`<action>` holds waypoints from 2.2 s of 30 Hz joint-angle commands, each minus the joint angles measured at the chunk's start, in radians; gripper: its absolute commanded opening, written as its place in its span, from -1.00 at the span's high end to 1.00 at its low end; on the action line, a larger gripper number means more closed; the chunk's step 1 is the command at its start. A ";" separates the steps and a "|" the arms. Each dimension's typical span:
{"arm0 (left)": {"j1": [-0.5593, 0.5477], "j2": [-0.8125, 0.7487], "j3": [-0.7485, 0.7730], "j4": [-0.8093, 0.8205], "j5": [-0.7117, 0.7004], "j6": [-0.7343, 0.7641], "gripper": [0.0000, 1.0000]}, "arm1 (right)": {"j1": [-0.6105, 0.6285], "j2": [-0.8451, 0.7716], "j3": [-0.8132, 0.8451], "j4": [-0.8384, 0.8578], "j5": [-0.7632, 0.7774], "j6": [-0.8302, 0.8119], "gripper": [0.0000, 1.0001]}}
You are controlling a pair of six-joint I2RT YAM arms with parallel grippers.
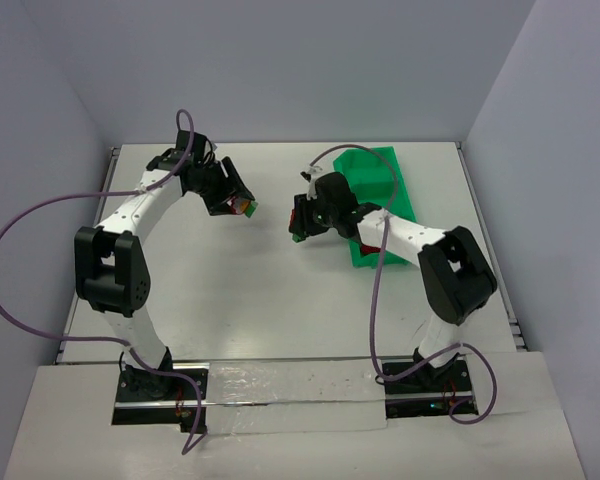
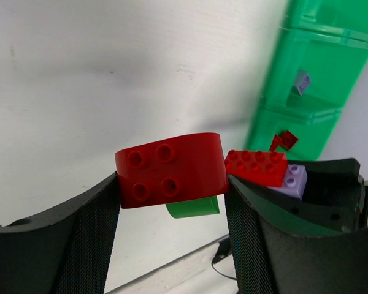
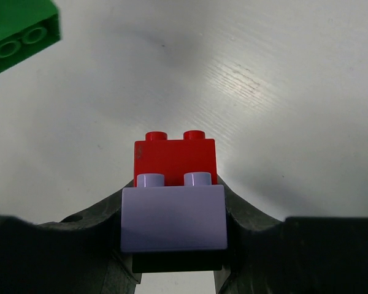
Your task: Sort the legos into containers by color
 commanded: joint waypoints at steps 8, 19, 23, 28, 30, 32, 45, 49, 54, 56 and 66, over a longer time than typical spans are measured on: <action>-0.024 -0.028 0.014 -0.013 -0.079 -0.003 1.00 | 0.067 0.102 0.113 -0.191 0.129 -0.017 -0.03; -0.063 0.015 0.076 -0.021 -0.082 0.006 1.00 | 0.069 -0.013 0.202 -0.246 0.212 -0.076 -0.41; -0.066 0.025 0.085 -0.018 -0.079 0.009 1.00 | 0.071 -0.124 0.120 -0.108 0.241 -0.140 -0.39; -0.074 0.036 0.104 -0.004 -0.077 0.024 1.00 | 0.073 -0.204 0.005 0.084 0.241 -0.199 -0.38; -0.075 0.039 0.110 0.003 -0.073 0.040 1.00 | 0.072 -0.210 -0.010 0.131 0.237 -0.206 -0.37; -0.075 0.047 0.112 0.014 -0.056 0.056 1.00 | 0.073 -0.200 0.001 0.138 0.240 -0.198 -0.37; -0.080 0.082 0.121 0.021 -0.038 0.160 1.00 | 0.072 -0.240 -0.034 0.175 0.300 -0.098 -0.38; -0.080 0.085 0.125 0.013 -0.032 0.168 1.00 | 0.065 -0.232 -0.005 0.094 0.306 -0.093 -0.38; -0.083 0.093 0.136 -0.014 -0.044 0.181 1.00 | 0.010 -0.212 0.046 -0.027 0.362 -0.009 -0.38; -0.083 0.108 0.148 -0.033 -0.058 0.191 1.00 | -0.044 -0.196 0.079 -0.097 0.375 0.074 -0.38; -0.081 0.183 0.243 -0.112 -0.079 0.220 1.00 | -0.210 0.028 0.335 -0.337 0.452 0.121 -0.41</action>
